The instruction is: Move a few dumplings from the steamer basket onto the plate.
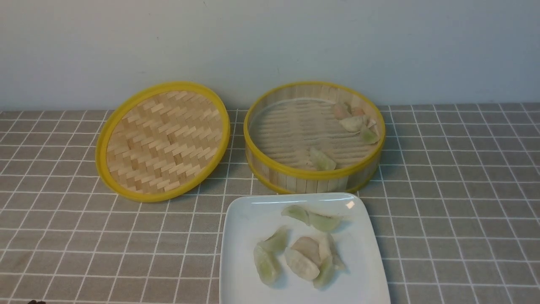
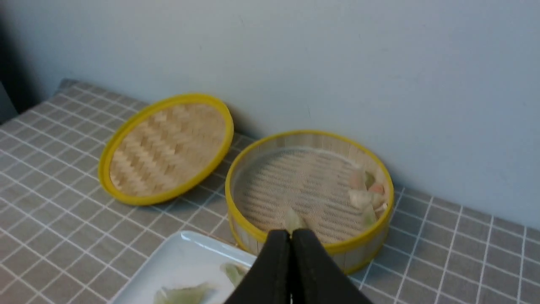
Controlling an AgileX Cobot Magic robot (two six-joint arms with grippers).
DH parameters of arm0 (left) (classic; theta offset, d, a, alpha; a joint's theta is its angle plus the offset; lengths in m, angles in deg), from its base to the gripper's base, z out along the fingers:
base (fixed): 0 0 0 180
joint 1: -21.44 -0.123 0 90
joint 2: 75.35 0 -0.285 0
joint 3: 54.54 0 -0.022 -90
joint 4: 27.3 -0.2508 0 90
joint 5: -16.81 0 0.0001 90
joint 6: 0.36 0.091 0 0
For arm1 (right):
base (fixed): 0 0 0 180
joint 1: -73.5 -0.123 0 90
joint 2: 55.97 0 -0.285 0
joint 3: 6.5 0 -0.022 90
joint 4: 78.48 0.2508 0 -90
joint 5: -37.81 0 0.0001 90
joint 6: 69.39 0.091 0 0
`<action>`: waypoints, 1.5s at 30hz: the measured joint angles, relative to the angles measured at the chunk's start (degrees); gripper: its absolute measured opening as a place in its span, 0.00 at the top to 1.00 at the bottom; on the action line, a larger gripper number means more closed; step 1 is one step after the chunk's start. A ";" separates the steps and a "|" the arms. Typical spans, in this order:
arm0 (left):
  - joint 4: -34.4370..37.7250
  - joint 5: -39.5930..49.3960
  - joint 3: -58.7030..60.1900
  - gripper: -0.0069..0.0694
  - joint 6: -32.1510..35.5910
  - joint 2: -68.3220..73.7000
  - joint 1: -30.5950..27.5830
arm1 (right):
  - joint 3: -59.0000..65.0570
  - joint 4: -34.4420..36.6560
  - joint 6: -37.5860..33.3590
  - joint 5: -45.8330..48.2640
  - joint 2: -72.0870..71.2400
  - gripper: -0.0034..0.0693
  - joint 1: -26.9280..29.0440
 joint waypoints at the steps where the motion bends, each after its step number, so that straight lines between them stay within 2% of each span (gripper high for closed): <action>1: 0.00 0.00 0.00 0.92 0.00 0.00 0.00 | 2.60 0.00 0.12 -2.52 -2.53 0.97 0.00; 5: 0.00 0.00 0.00 0.92 0.00 0.00 0.00 | 7.32 1.69 0.98 -7.47 -7.36 0.97 0.00; 12: 0.00 0.00 0.00 0.92 0.00 0.00 0.00 | 8.73 6.35 1.63 -8.02 -8.86 0.97 0.00; 24: 0.00 0.00 0.00 0.92 0.00 0.00 0.00 | 9.71 4.90 1.62 -12.60 -9.44 0.97 0.54; 30: 0.00 0.00 0.00 0.92 0.00 0.00 0.00 | 17.19 4.53 1.62 -17.81 -12.50 0.97 10.89; 31: 0.00 0.00 0.00 0.92 0.00 0.00 0.00 | 20.25 4.08 1.62 -18.83 -13.95 0.97 15.19; 32: 0.00 0.00 0.00 0.92 0.00 0.00 0.00 | 20.73 4.01 1.62 -18.83 -14.14 0.97 15.19; 34: 0.00 0.00 0.00 0.92 0.00 0.00 0.00 | 27.22 2.84 1.62 -19.45 -16.84 0.97 21.71; 39: 0.00 0.00 0.00 0.92 0.00 0.00 0.00 | 40.67 0.75 1.62 -19.50 -24.04 0.97 30.62; 45: 0.00 0.00 0.00 0.92 0.00 0.00 0.00 | 52.99 0.09 1.62 -19.24 -31.48 0.97 32.92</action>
